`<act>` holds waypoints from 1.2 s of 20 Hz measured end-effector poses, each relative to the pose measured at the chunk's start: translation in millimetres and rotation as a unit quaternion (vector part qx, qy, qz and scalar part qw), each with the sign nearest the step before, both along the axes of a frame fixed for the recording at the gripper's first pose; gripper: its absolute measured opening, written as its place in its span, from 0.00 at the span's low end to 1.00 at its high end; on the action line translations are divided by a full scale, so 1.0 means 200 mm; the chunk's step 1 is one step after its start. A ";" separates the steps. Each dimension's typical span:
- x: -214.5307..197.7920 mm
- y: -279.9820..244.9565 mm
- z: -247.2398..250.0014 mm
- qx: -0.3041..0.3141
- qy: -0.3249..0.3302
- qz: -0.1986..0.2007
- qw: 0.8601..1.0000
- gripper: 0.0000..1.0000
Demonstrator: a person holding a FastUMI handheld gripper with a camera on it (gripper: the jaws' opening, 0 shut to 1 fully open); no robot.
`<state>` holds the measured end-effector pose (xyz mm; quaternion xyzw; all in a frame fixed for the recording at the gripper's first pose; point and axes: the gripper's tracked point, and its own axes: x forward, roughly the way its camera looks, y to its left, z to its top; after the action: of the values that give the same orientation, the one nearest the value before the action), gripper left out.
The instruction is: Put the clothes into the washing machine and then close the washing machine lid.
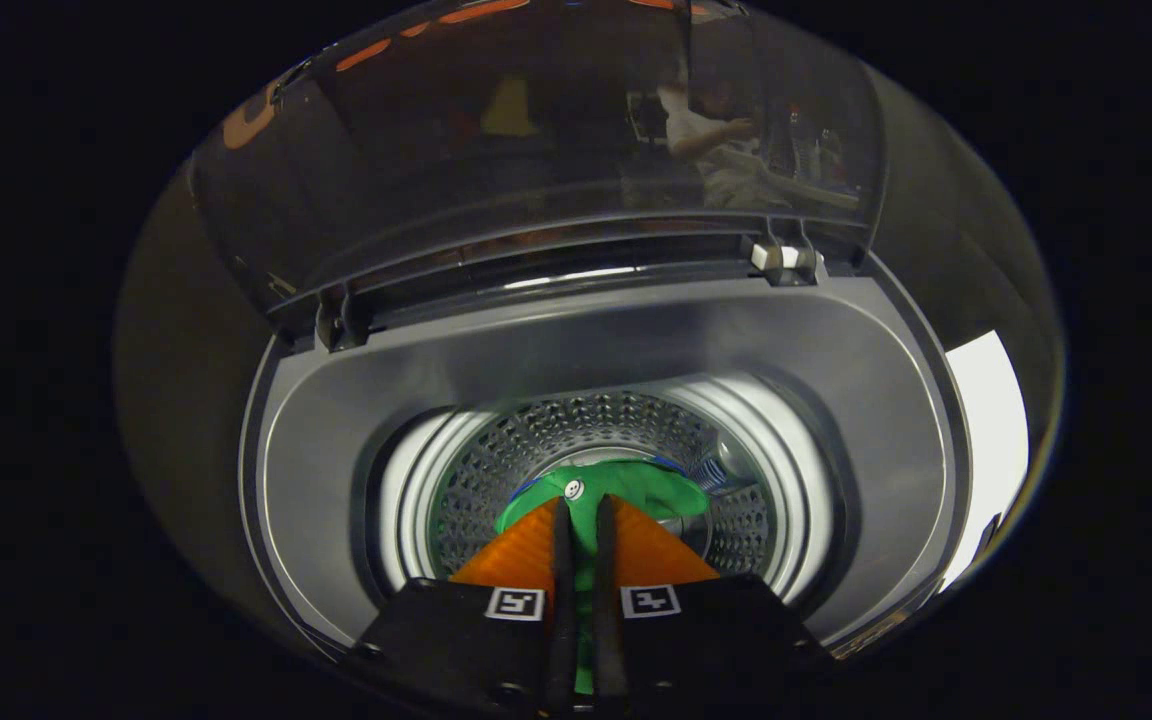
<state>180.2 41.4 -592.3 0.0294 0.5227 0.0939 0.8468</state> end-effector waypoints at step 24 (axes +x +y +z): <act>0.55 0.04 1.75 0.061 -0.360 -0.013 0.931 0.98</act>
<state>289.3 49.0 -242.8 0.0521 0.1756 0.1194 0.9758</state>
